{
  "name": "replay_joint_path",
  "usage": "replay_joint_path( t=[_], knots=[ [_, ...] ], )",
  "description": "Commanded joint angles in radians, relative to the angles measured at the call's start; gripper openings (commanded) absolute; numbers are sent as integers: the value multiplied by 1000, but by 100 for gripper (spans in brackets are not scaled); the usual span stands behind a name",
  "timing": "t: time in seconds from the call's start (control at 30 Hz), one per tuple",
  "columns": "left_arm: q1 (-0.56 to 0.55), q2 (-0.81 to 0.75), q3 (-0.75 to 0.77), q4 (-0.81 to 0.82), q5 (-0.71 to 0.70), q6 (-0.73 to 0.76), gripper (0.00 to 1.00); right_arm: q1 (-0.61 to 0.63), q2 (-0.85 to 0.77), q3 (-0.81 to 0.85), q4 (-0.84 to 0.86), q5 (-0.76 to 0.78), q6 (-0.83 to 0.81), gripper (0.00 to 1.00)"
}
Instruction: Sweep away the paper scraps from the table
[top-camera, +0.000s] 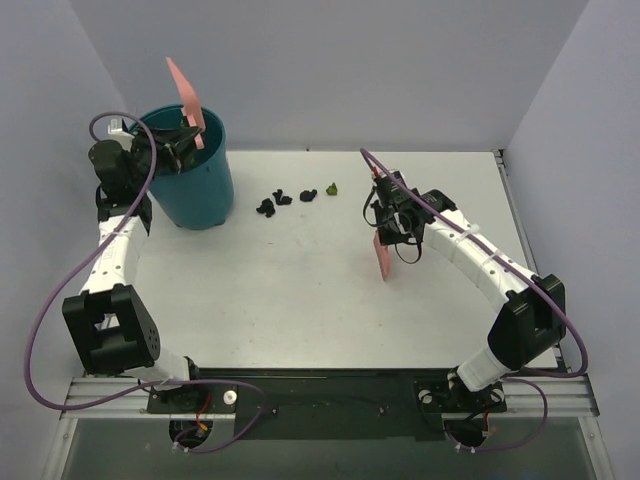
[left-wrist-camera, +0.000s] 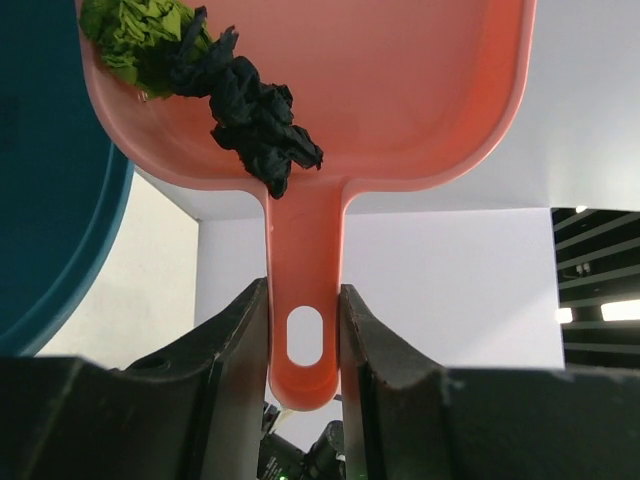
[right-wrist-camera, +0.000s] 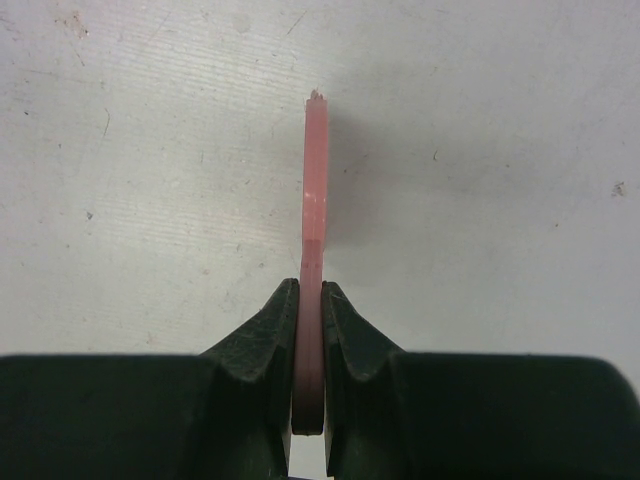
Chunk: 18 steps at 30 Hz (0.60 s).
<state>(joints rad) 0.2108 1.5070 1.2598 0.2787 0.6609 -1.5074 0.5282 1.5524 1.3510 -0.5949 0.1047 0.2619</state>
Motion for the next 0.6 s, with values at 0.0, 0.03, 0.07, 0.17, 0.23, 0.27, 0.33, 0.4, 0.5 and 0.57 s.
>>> replay_joint_path(
  t=[0.0, 0.03, 0.07, 0.17, 0.23, 0.27, 0.33, 0.4, 0.5, 0.57],
  knots=[
    [28, -48, -52, 226, 9, -142, 0, 16, -3, 42, -26, 46, 8, 0],
    [32, -53, -59, 240, 8, -163, 0, 18, 0, 42, -26, 46, 8, 0],
    [36, -53, -63, 243, 6, -171, 0, 18, -2, 43, -26, 47, 7, 0],
    [47, -64, -82, 276, 2, -220, 0, 24, -2, 46, -26, 50, 10, 0],
    [52, -65, -100, 318, -1, -269, 0, 32, -2, 48, -29, 56, 10, 0],
    [53, -64, -108, 330, -6, -283, 0, 38, -2, 53, -32, 56, 10, 0],
    [58, -64, -126, 376, -15, -332, 0, 39, -2, 56, -34, 64, 8, 0],
    [58, -60, -143, 422, -26, -379, 0, 41, 1, 57, -37, 70, 7, 0],
    [61, -64, -149, 447, -30, -405, 0, 44, 2, 62, -45, 78, 2, 0],
    [61, -68, -160, 462, -35, -422, 0, 47, 2, 66, -48, 82, -1, 0]
  ],
)
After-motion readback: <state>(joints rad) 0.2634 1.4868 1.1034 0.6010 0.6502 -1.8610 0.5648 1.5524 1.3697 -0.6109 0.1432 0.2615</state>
